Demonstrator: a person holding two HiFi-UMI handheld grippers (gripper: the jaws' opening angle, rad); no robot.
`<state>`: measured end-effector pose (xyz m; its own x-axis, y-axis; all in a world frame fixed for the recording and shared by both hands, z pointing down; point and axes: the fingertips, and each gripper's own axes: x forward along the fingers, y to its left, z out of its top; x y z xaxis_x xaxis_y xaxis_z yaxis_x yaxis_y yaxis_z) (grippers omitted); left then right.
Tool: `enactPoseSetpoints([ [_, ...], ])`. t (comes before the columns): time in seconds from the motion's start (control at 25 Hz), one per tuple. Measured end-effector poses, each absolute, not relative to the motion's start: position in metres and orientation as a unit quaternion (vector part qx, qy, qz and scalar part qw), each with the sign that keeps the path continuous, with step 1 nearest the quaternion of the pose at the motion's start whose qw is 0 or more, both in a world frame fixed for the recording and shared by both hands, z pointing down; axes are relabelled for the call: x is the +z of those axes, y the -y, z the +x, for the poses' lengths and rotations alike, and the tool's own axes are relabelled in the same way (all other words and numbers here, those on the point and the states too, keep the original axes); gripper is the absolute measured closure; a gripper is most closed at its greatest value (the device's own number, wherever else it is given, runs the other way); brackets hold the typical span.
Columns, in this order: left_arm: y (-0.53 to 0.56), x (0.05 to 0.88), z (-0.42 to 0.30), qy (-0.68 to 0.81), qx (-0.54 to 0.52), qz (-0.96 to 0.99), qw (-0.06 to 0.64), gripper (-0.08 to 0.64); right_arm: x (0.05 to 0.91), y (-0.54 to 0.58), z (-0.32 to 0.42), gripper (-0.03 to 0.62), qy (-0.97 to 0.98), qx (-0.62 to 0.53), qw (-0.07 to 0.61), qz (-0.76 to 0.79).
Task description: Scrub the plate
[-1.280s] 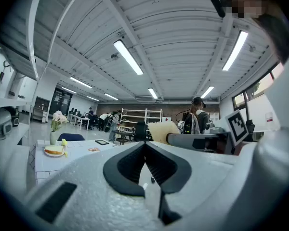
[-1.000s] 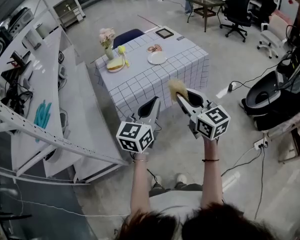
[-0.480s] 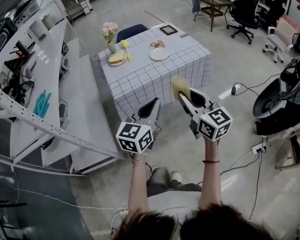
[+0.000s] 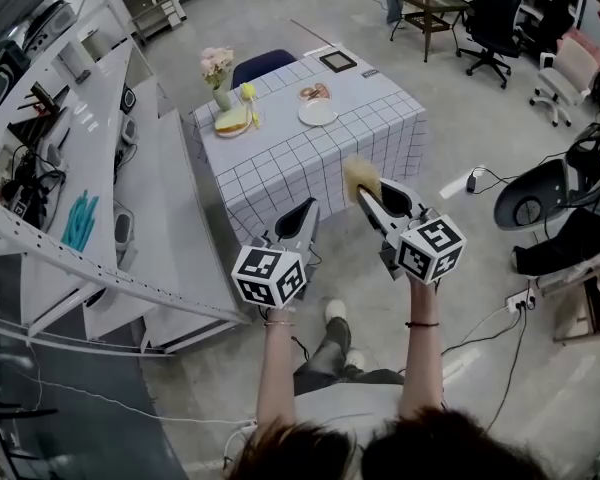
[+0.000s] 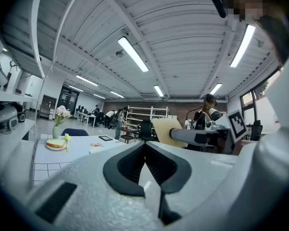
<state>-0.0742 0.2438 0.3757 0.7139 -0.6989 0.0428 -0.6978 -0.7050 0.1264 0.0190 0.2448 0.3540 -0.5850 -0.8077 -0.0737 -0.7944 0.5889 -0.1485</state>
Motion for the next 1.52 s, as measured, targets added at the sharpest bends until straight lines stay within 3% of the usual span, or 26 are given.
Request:
enactPoseSetpoints([
  [0.92,-0.071,0.4,-0.08,0.345,0.009,0.933,0.1,0.549,0.375,-0.074,0.019,0.508,-0.881,-0.072,0.027,-0.467],
  [1.52,-0.015,0.409,-0.067,0.327,0.006,0.939,0.107,0.549,0.395,-0.028,0.033,0.508,-0.864,-0.09,0.024,-0.494],
])
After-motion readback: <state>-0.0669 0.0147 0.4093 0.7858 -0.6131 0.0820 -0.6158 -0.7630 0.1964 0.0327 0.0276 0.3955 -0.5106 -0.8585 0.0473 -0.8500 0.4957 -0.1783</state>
